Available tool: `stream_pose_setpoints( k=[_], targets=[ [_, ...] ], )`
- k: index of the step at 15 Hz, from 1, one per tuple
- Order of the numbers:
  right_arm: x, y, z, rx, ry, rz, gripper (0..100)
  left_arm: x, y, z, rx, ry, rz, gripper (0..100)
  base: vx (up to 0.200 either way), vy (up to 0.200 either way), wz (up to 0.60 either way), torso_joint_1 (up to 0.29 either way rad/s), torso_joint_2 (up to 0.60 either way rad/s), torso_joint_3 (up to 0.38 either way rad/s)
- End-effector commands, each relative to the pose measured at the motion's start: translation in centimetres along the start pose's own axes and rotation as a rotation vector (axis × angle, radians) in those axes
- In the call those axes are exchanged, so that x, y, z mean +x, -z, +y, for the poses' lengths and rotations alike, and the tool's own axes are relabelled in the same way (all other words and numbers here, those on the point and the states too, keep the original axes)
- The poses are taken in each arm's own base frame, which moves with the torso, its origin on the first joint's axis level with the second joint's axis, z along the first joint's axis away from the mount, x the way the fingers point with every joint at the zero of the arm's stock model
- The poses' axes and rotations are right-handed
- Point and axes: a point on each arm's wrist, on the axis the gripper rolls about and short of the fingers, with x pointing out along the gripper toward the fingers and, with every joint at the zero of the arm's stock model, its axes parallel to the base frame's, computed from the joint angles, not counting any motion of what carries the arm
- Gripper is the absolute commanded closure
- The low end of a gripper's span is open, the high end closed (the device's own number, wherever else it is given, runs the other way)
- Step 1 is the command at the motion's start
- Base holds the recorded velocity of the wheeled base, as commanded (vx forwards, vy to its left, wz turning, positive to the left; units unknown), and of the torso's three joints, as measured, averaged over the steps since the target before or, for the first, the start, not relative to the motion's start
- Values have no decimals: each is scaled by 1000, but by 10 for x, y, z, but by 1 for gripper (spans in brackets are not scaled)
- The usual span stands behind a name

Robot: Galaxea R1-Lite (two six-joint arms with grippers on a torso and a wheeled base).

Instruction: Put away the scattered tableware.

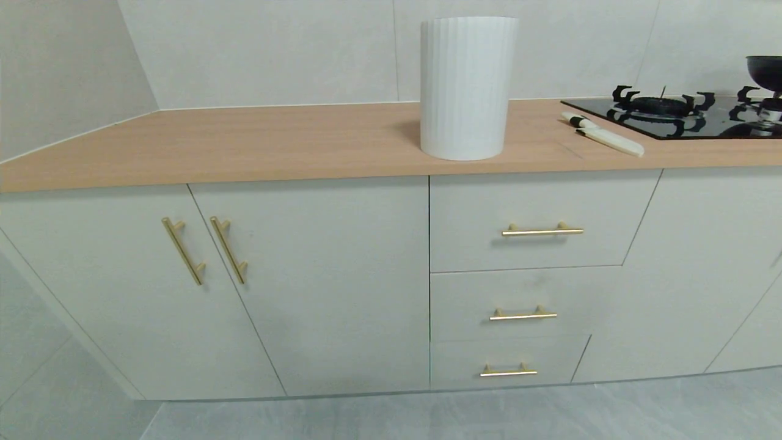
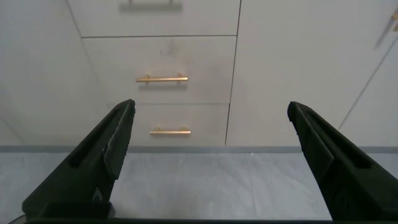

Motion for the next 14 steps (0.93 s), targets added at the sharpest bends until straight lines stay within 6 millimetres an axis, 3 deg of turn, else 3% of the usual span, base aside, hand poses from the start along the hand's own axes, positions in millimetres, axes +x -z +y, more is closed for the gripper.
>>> stream_pose_setpoints(
  k=[1, 9, 14],
  targets=[
    [0, 0, 0, 0, 0, 2, 0, 0, 0, 0, 0, 1, 0, 0, 200, 0, 0, 2, 2, 7],
    [0, 0, 0, 0, 0, 2, 0, 0, 0, 0, 0, 1, 0, 0, 200, 0, 0, 3, 2, 2],
    [0, 0, 0, 0, 0, 2, 0, 0, 0, 0, 0, 0, 0, 0, 0, 0, 0, 0, 0, 0]
  ],
)
